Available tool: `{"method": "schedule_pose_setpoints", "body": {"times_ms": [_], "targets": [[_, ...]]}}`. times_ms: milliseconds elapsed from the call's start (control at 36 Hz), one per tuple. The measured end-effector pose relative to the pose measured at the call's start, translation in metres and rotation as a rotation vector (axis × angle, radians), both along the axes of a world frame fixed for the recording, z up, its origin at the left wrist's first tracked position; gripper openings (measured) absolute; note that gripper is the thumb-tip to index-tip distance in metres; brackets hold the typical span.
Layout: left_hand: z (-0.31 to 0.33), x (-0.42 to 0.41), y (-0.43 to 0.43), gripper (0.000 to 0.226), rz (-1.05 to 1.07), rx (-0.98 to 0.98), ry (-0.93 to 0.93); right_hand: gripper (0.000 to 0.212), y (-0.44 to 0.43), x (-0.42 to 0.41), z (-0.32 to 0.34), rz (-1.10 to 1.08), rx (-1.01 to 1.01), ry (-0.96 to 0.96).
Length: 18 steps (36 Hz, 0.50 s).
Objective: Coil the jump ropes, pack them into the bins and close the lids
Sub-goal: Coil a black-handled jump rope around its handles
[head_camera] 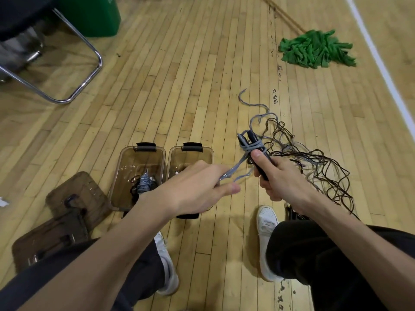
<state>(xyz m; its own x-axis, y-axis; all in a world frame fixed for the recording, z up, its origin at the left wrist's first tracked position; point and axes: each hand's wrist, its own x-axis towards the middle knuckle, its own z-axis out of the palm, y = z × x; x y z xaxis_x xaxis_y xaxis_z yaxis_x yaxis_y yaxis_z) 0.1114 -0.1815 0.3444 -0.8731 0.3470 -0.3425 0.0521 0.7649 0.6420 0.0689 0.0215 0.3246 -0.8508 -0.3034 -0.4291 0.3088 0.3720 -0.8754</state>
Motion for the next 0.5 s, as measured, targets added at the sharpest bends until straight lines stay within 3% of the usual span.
{"method": "schedule_pose_setpoints", "body": {"times_ms": [167, 389, 444, 500], "targets": [[0.005, 0.003, -0.004, 0.024, -0.068, -0.043, 0.099, 0.057, -0.004, 0.0, -0.009, 0.024, 0.134, 0.076], [-0.006, 0.005, -0.013, 0.013, -0.239, -0.204, 0.677, 0.054, -0.007, 0.005, -0.013, 0.256, 0.268, 0.03], [-0.008, 0.004, -0.019, 0.011, -0.258, -0.154, 0.7, 0.054, -0.007, 0.008, -0.012, 0.354, 0.256, -0.039], [-0.004, 0.002, -0.024, 0.023, -0.231, -0.068, 0.633, 0.055, -0.007, 0.01, -0.01, 0.436, 0.235, -0.102]]}}
